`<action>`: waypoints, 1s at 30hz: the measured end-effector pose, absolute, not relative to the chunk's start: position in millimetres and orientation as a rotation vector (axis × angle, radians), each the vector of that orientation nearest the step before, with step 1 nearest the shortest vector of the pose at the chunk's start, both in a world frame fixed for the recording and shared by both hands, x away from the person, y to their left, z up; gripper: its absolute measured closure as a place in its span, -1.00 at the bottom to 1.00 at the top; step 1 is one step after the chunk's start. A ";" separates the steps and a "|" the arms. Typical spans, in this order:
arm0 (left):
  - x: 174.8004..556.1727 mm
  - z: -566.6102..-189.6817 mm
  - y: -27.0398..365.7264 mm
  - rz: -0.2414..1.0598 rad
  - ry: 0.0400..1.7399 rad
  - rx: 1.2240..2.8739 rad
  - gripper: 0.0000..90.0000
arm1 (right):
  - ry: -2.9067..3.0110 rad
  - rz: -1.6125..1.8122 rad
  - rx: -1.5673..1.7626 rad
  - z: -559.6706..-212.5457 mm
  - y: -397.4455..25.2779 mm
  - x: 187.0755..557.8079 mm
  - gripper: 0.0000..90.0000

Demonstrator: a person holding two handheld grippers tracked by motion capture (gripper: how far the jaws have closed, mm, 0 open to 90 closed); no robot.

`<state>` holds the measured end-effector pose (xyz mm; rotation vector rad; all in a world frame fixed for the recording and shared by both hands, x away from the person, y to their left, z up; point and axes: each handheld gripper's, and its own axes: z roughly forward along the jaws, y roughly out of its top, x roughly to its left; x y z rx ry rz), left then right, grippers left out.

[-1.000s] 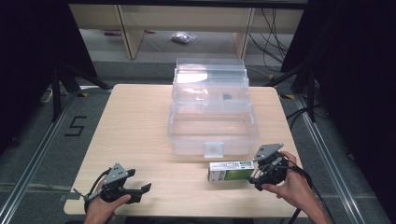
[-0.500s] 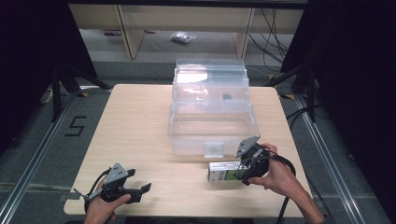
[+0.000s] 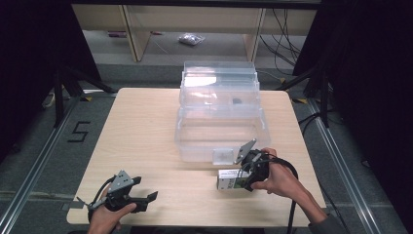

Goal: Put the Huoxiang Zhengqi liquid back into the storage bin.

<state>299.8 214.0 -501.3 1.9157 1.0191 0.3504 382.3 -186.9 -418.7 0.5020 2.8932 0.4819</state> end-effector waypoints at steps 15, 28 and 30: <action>300.0 -501.5 213.8 0.347 1.021 1.911 -0.67 | 2.968 0.403 0.471 -427.6 -173.3 387.6 -0.25; 300.0 -501.0 214.5 0.350 1.012 1.925 -0.67 | 2.998 0.277 0.437 -435.9 -172.9 389.7 0.02; 299.9 -501.2 214.2 0.349 1.018 1.916 -0.67 | 3.021 0.253 0.390 -437.8 -171.1 391.4 0.12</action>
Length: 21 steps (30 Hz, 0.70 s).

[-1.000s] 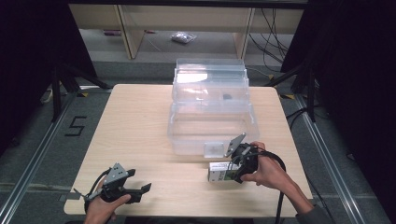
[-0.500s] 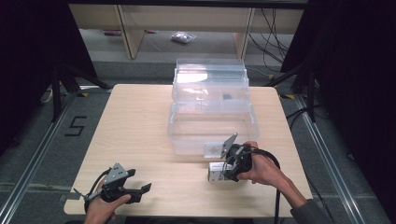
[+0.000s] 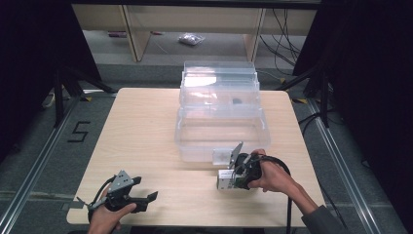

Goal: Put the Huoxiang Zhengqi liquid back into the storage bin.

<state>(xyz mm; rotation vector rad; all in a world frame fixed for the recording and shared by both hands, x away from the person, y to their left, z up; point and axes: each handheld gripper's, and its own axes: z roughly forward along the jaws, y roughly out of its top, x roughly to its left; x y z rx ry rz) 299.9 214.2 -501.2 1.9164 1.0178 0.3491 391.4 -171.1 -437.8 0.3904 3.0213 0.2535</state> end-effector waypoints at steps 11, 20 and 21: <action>299.9 -501.2 214.1 0.348 1.018 1.917 -0.67 | 3.060 0.196 0.221 -436.9 -167.8 393.6 0.43; 300.0 -500.8 214.7 0.351 1.013 1.927 -0.67 | 3.077 0.159 0.312 -430.5 -166.3 390.3 0.45; 300.0 -500.8 214.8 0.349 1.011 1.927 -0.67 | 3.078 0.203 0.189 -431.3 -167.4 395.6 0.45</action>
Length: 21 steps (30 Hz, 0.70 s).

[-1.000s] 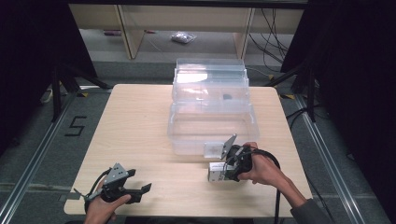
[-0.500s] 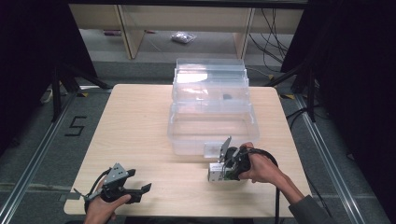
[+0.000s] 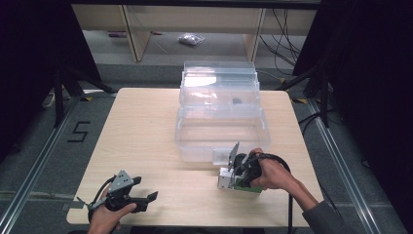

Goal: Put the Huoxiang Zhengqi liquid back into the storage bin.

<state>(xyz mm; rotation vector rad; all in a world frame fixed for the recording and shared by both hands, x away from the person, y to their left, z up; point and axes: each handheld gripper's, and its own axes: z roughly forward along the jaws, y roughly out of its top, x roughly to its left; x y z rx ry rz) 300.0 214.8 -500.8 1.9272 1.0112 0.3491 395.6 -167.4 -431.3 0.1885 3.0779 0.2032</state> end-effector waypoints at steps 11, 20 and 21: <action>300.2 -500.8 214.9 0.350 1.011 1.925 -0.67 | 3.078 0.226 0.259 -407.1 -163.9 391.6 0.45; 300.1 -500.5 215.0 0.349 1.010 1.927 -0.67 | 3.070 0.256 0.212 -379.6 -160.8 392.2 0.45; 300.0 -500.6 214.7 0.349 1.012 1.923 -0.67 | 3.070 0.256 0.212 -379.6 -160.8 392.2 0.45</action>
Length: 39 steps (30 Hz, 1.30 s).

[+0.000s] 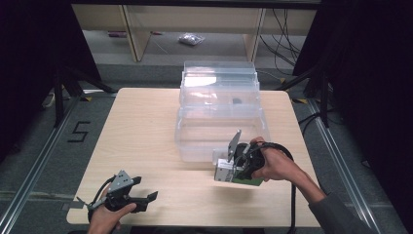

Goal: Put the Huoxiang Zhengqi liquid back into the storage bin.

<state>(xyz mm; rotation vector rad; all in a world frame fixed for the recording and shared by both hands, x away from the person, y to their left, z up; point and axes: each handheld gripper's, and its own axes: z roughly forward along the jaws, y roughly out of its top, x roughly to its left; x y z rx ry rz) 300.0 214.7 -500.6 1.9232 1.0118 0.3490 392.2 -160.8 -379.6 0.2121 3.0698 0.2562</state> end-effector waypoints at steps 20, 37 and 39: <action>300.0 -501.0 214.7 0.348 1.019 1.914 -0.67 | 3.028 0.260 0.183 -324.5 -154.3 402.4 0.45; 300.6 -501.0 216.2 0.351 1.016 1.924 -0.67 | 2.981 0.246 0.155 -296.6 -155.4 441.7 0.45; 300.0 -500.6 216.0 0.354 1.021 1.922 -0.67 | 2.978 0.248 0.188 -295.3 -154.6 449.4 0.45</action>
